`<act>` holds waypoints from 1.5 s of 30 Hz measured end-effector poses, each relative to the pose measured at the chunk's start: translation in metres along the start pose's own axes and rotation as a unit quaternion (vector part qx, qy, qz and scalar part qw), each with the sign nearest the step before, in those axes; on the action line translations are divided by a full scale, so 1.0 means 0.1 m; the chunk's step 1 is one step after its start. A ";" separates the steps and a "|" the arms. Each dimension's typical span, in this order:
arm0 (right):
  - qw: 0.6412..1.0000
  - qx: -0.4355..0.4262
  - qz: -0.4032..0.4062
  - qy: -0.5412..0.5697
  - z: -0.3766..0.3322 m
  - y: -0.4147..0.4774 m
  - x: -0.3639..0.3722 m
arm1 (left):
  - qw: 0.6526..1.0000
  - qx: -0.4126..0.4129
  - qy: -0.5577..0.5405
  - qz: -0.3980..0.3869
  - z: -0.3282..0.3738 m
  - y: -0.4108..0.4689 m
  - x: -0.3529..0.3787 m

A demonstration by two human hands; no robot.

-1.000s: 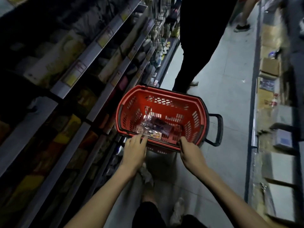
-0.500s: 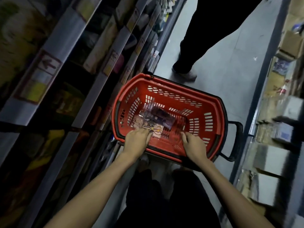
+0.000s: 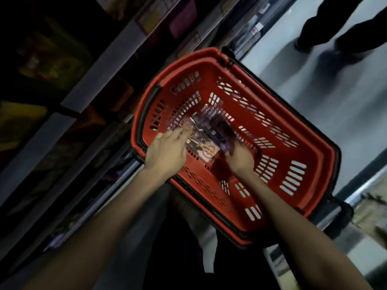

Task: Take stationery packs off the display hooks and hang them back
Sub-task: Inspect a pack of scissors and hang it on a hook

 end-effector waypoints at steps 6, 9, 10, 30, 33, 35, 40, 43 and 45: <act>0.998 0.018 -0.052 -0.039 -0.04 0.63 0.15 | 0.999 -0.034 0.019 0.018 0.00 0.00 0.06; 0.996 0.046 -0.064 -0.034 -0.03 0.76 0.19 | 0.998 -0.051 0.022 -0.003 -0.02 0.03 0.04; 0.996 0.054 -0.066 -0.030 -0.03 0.77 0.19 | 0.998 -0.059 0.022 -0.008 -0.03 0.02 0.03; 0.982 0.029 0.026 0.183 0.15 0.29 0.20 | 0.995 -0.079 0.020 -0.059 -0.03 0.00 -0.04; 0.979 0.044 0.047 0.191 0.28 0.14 -0.04 | 0.995 -0.076 0.023 -0.061 -0.03 0.00 -0.05; 0.972 0.039 0.055 0.227 0.35 0.03 -0.24 | 0.995 -0.077 0.024 -0.064 -0.03 0.01 -0.06; 0.913 0.025 0.027 0.406 0.21 -0.36 -0.80 | 0.997 -0.062 0.014 -0.046 -0.01 -0.01 -0.12; 0.875 0.010 -0.011 0.483 -0.01 -0.59 -1.06 | 0.996 -0.047 -0.061 -0.047 0.02 -0.02 -0.19; 0.857 -0.003 -0.040 0.513 -0.20 -0.75 -1.19 | 0.963 -0.063 -0.252 -0.070 0.04 -0.01 -0.26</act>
Point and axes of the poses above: each hand's wrist, its own y-axis towards the middle knuckle, its own x-axis out of the palm, z = x × y, the point moved 4 cm from there along y, towards the middle knuckle, and after that the axes turned 14 degrees about y, right-handed, at the moved point
